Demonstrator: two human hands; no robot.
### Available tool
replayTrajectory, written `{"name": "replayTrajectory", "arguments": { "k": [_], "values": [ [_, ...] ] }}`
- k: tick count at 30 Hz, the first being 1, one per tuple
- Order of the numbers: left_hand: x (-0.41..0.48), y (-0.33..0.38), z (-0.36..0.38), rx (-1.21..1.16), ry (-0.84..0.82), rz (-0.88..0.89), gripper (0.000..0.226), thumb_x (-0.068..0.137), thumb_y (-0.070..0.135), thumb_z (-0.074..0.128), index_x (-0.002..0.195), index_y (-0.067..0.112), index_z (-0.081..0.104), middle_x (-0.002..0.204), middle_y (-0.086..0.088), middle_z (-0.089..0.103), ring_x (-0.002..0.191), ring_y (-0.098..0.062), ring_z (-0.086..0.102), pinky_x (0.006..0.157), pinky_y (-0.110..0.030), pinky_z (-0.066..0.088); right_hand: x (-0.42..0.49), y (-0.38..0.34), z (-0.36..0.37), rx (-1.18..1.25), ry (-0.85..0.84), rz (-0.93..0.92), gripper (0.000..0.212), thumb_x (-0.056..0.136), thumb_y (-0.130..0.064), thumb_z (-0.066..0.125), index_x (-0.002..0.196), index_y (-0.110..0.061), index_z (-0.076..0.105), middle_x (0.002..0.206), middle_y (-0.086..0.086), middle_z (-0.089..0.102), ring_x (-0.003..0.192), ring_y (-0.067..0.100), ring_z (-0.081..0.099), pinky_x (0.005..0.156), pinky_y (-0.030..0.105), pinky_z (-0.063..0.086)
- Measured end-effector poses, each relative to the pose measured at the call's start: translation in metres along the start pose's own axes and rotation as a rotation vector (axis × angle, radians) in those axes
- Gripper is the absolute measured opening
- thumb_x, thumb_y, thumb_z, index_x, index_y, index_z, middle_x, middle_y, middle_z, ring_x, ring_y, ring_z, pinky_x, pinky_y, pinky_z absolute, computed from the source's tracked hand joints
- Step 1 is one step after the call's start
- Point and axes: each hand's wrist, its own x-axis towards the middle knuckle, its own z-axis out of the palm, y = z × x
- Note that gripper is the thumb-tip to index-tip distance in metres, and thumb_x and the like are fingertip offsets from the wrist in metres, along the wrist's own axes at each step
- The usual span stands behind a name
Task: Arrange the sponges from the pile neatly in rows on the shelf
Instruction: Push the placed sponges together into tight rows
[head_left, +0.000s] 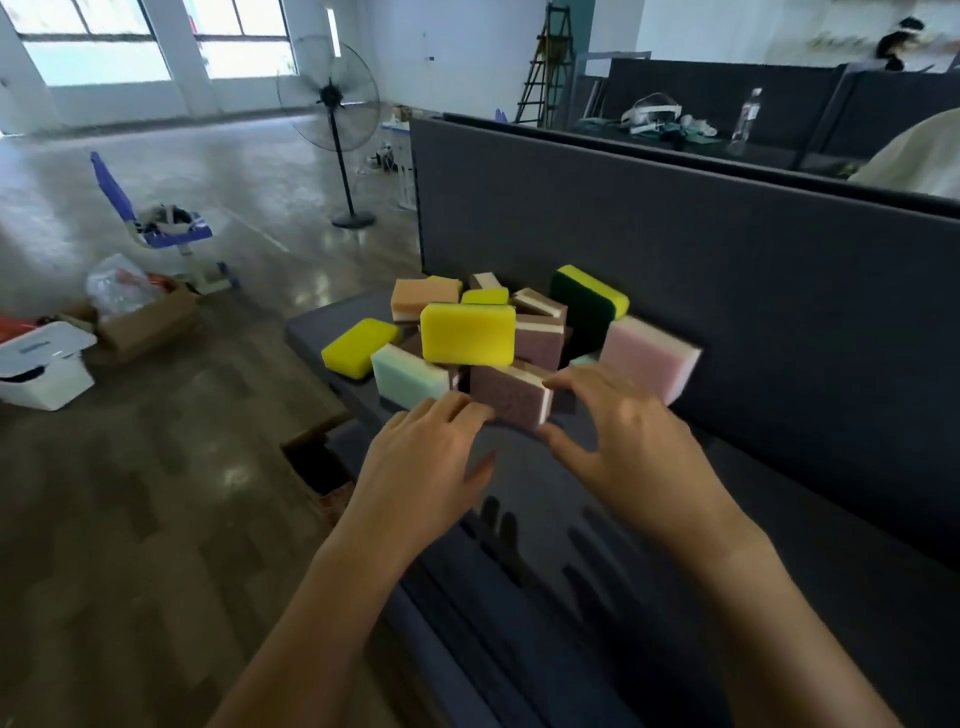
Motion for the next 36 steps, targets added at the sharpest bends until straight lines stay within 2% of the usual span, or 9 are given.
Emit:
{"name": "replayTrajectory", "arguments": {
  "k": [4, 9, 13, 16, 20, 25, 29, 33, 36],
  "values": [
    [0.025, -0.016, 0.006, 0.010, 0.042, -0.026, 0.051, 0.081, 0.035, 0.070, 0.129, 0.024, 0.055, 0.130, 0.003, 0.055, 0.116, -0.020, 0.054, 0.090, -0.037, 0.046, 0.015, 0.007, 0.006, 0.062, 0.002, -0.008, 0.040, 0.090, -0.040, 0.064, 0.127, -0.027, 0.056, 0.126, -0.011, 0.057, 0.113, 0.008, 0.055, 0.085, 0.024, 0.049],
    [0.057, -0.028, 0.020, -0.010, 0.070, -0.036, 0.070, 0.079, 0.032, 0.074, 0.140, 0.021, 0.042, 0.145, -0.005, 0.039, 0.133, -0.028, 0.038, 0.101, -0.048, 0.040, 0.028, 0.014, 0.013, 0.073, 0.015, 0.015, 0.039, 0.089, -0.038, 0.066, 0.126, -0.028, 0.056, 0.127, -0.011, 0.057, 0.113, 0.007, 0.053, 0.084, 0.020, 0.043],
    [0.081, -0.040, 0.033, 0.011, 0.073, 0.021, 0.088, 0.075, 0.031, 0.079, 0.147, 0.021, 0.030, 0.153, -0.006, 0.030, 0.142, -0.032, 0.026, 0.108, -0.050, 0.033, 0.038, 0.017, 0.024, 0.060, -0.005, 0.061, 0.042, 0.088, -0.038, 0.067, 0.127, -0.029, 0.055, 0.127, -0.012, 0.056, 0.113, 0.006, 0.053, 0.088, 0.021, 0.045],
    [0.098, -0.051, 0.043, 0.047, 0.037, 0.070, 0.098, 0.070, 0.029, 0.083, 0.150, 0.020, 0.027, 0.154, -0.008, 0.030, 0.142, -0.035, 0.025, 0.108, -0.053, 0.032, 0.047, 0.020, 0.034, 0.015, 0.000, 0.131, 0.044, 0.087, -0.035, 0.069, 0.128, -0.027, 0.055, 0.128, -0.008, 0.057, 0.114, 0.010, 0.054, 0.087, 0.019, 0.040],
    [0.118, -0.066, 0.050, 0.022, 0.073, 0.094, 0.089, 0.073, 0.023, 0.081, 0.148, 0.019, 0.033, 0.143, -0.011, 0.041, 0.132, -0.036, 0.036, 0.105, -0.054, 0.033, 0.061, 0.017, 0.051, -0.008, 0.001, 0.207, 0.044, 0.085, -0.029, 0.070, 0.127, -0.022, 0.057, 0.128, -0.002, 0.057, 0.115, 0.017, 0.055, 0.089, 0.029, 0.047],
    [0.124, -0.085, 0.042, 0.004, 0.134, 0.194, 0.084, 0.071, 0.022, 0.080, 0.144, 0.014, 0.040, 0.132, -0.014, 0.046, 0.122, -0.037, 0.045, 0.101, -0.051, 0.035, 0.086, 0.008, 0.087, -0.048, -0.043, 0.285, 0.056, 0.082, -0.030, 0.071, 0.134, -0.022, 0.051, 0.133, 0.001, 0.053, 0.119, 0.024, 0.052, 0.095, 0.041, 0.048],
    [0.122, -0.095, 0.030, -0.027, 0.133, 0.275, 0.079, 0.075, 0.024, 0.076, 0.145, 0.015, 0.039, 0.134, -0.012, 0.045, 0.121, -0.034, 0.045, 0.098, -0.051, 0.038, 0.090, 0.001, 0.108, -0.079, -0.072, 0.350, 0.059, 0.084, -0.022, 0.066, 0.140, -0.021, 0.047, 0.133, 0.003, 0.053, 0.117, 0.026, 0.051, 0.092, 0.041, 0.049],
    [0.120, -0.092, 0.023, -0.060, 0.108, 0.366, 0.076, 0.079, 0.027, 0.073, 0.146, 0.014, 0.039, 0.134, -0.014, 0.045, 0.121, -0.036, 0.046, 0.098, -0.053, 0.040, 0.066, -0.003, 0.094, -0.090, 0.024, 0.432, 0.055, 0.085, -0.022, 0.065, 0.137, -0.026, 0.047, 0.130, -0.003, 0.054, 0.116, 0.021, 0.051, 0.086, 0.038, 0.050],
    [0.116, -0.078, 0.023, -0.123, 0.088, 0.451, 0.076, 0.079, 0.026, 0.072, 0.146, 0.013, 0.039, 0.134, -0.015, 0.046, 0.120, -0.037, 0.046, 0.096, -0.052, 0.040, 0.028, -0.004, 0.071, -0.151, 0.113, 0.547, 0.057, 0.083, -0.024, 0.068, 0.136, -0.029, 0.048, 0.127, -0.006, 0.054, 0.112, 0.020, 0.050, 0.076, 0.037, 0.049]
  ]
}}
